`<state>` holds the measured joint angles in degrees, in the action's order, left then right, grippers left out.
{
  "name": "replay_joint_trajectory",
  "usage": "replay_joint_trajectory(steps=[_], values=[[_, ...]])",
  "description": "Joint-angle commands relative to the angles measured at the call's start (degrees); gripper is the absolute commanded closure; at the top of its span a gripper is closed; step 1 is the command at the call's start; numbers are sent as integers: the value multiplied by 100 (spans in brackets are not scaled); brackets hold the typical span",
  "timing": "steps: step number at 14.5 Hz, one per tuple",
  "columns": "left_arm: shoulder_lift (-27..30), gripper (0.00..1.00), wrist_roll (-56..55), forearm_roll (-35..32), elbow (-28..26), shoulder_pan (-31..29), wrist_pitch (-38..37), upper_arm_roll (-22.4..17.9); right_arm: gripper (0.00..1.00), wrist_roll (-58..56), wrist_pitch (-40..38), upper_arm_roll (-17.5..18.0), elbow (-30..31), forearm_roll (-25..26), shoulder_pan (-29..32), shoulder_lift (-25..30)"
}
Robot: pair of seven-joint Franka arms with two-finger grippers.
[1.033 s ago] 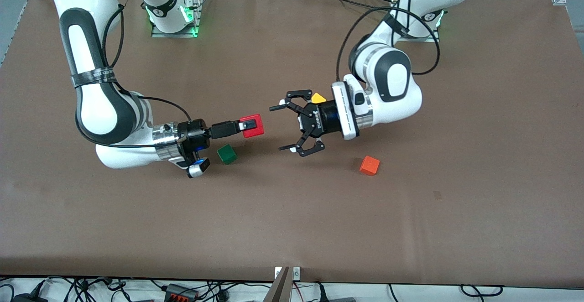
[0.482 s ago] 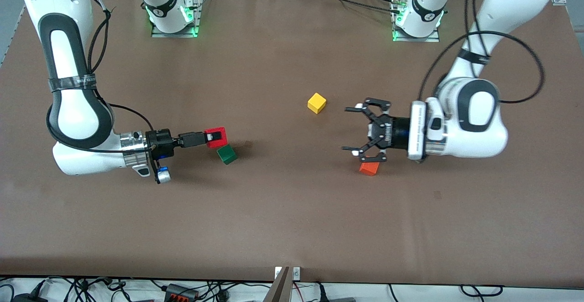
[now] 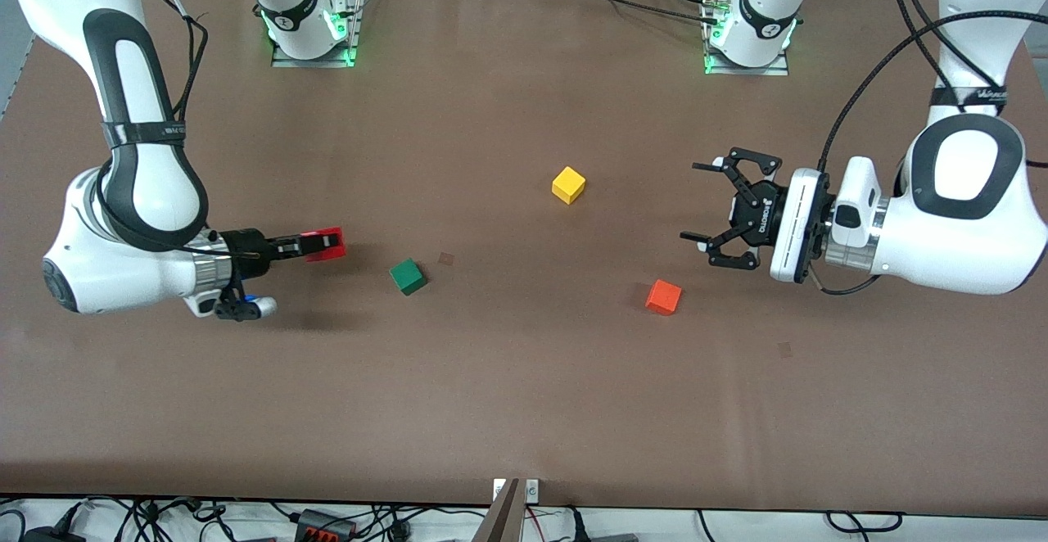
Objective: Pass red block to right arm, stack on blue
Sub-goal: 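Carry the red cube with the right gripper over the blue cube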
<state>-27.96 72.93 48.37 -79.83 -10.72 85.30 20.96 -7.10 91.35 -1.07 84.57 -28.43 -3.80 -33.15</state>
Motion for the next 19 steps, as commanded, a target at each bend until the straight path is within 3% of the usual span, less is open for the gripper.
replay_joint_trajectory(steps=[1,4,6,8,10,14,17,19], values=[[-16,0,-979,-678,327,105,-215,57,100,16,-3,-182,200,968,-6,256],[-7,0,-2156,-1686,538,403,-495,66,100,7,294,-375,568,1813,29,518],[19,0,-3095,-2215,617,526,-785,57,100,-28,1047,-455,1146,2287,38,843],[19,0,-3966,-2969,1064,684,-1110,57,100,6,2005,-447,1910,2815,29,1212],[19,0,-4793,-3892,1390,904,-1374,57,100,7,2727,-473,2466,2948,38,1424],[194,0,-6505,-5387,1400,1344,-1586,66,100,-2,3300,-491,2793,3072,204,1434],[397,0,-7668,-5628,1400,1310,-1692,-13,100,-37,3985,-491,3214,3072,240,1434],[467,0,-8055,-5846,1426,1283,-1700,-31,100,15,4049,-491,3329,3046,275,1434]])
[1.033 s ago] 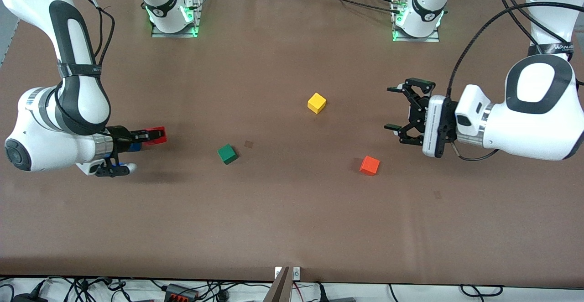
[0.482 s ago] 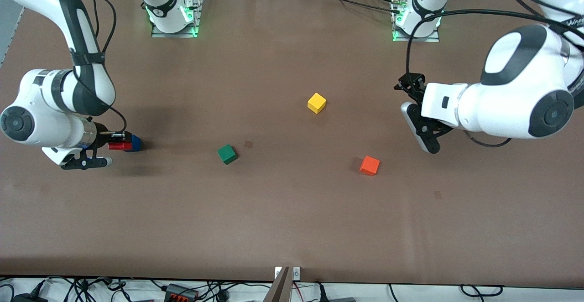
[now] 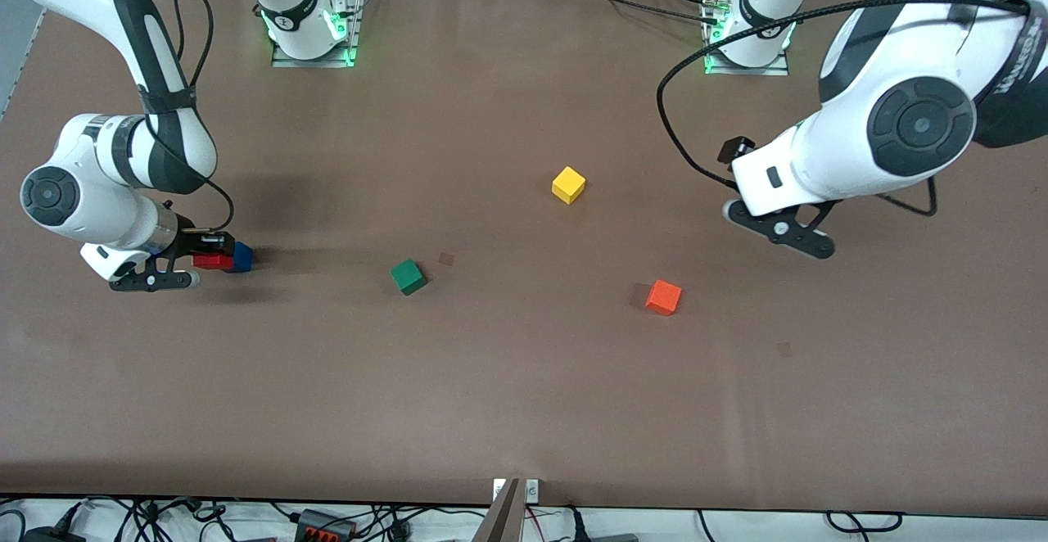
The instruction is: Pass red block to right arm, stack on blue
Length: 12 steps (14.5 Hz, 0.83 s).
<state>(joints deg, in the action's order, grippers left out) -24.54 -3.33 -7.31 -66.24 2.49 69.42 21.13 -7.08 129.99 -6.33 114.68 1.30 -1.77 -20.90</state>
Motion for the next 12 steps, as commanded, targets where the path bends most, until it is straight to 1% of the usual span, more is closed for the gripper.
replay_joint_trajectory(steps=[1,2,3,4,6,7,9,10,12], values=[[282,0,-588,-418,15,-29,-69,-65,100,22,193,44,353,63,89,183],[484,0,-668,-472,-81,-12,88,-161,100,13,202,44,336,54,133,165],[781,0,-704,-447,-483,-20,568,-354,100,-48,211,44,353,63,185,157],[1228,0,-713,-368,-1105,-20,1182,-625,100,-66,211,44,336,63,186,156],[1819,0,-669,113,-2012,50,2063,-1249,100,-66,194,44,353,63,186,156],[2065,0,-643,377,-2390,50,2363,-1400,100,-66,211,44,353,63,186,148],[2592,0,-555,520,-3103,50,2804,-1480,100,-57,246,44,336,54,186,95],[2769,0,-520,521,-3306,41,2858,-1515,100,-57,255,44,336,54,186,78],[2858,0,-433,538,-3299,181,2701,-1830,100,-57,307,44,327,28,186,25]])
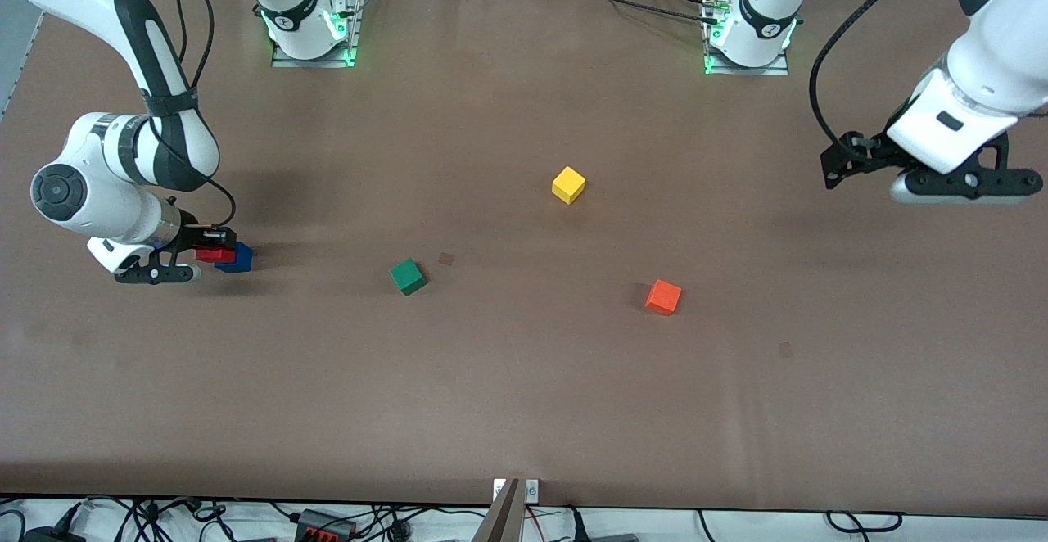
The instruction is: Pass red block to right arm, stack on blue
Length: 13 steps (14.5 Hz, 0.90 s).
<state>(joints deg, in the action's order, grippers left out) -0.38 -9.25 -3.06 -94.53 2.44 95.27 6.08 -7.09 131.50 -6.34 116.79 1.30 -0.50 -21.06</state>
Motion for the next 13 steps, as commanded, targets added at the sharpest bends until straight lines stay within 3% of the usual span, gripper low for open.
replay_joint_trajectory(steps=[1,4,7,8,9,10,13], values=[[451,0,317,174,-383,317,-77,-562,100,-56,192,45,116,28,59,-3],[434,0,653,377,29,231,-692,-679,100,-56,219,45,125,28,59,-47],[373,0,670,368,136,143,-738,-670,100,-47,219,45,125,11,59,-91],[311,0,688,377,128,108,-694,-670,90,-29,201,45,125,2,59,-91],[180,0,688,377,136,29,-642,-661,39,32,166,45,107,2,59,-100],[135,0,679,351,136,20,-571,-635,0,32,131,36,90,2,42,-74],[108,0,671,359,136,-76,-377,-608,0,41,-438,36,-260,-7,24,67]])
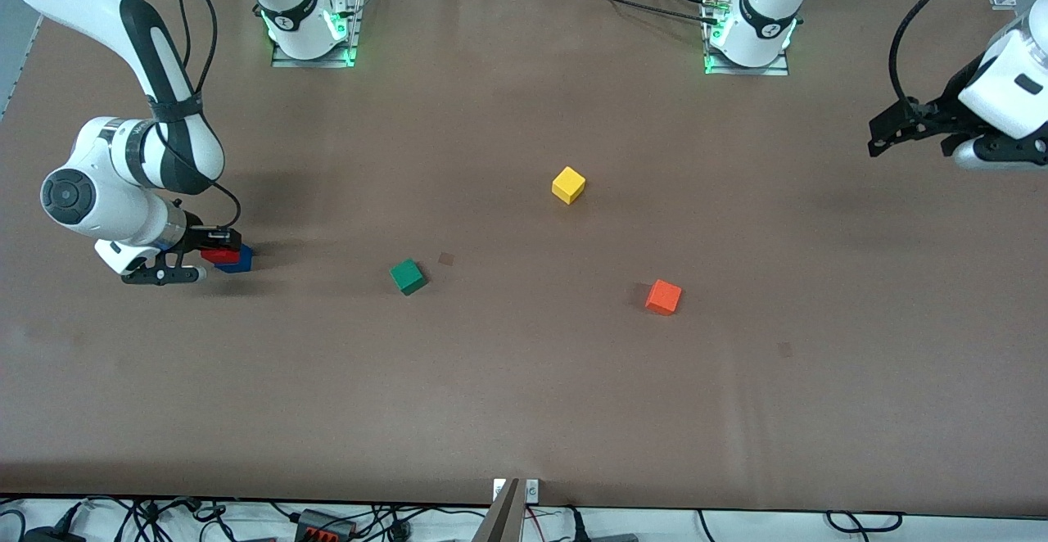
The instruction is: Pass red block to right arm, stack on blue
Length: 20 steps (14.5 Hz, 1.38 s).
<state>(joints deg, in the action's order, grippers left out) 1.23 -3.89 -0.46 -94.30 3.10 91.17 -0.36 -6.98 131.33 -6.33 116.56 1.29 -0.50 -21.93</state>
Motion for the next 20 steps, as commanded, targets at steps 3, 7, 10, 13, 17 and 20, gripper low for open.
replay_joint_trajectory(steps=[3,7,10,13,17,20], values=[[-17,0,143,55,131,-143,-143,97,0,109,-1685,44,-1132,-6,-12,198],[9,0,152,81,184,-160,-293,45,0,373,-2873,106,-2240,3,-134,303],[0,0,143,37,193,-160,-249,71,0,382,-3454,106,-2751,3,-240,557],[9,0,100,37,193,-160,-249,89,0,250,-3526,88,-3189,47,-214,787],[18,0,82,46,193,-151,-416,98,0,232,-3832,71,-3701,3,-214,848],[18,0,82,46,202,-108,-450,132,0,250,-3877,9,-3710,-67,-126,953]])
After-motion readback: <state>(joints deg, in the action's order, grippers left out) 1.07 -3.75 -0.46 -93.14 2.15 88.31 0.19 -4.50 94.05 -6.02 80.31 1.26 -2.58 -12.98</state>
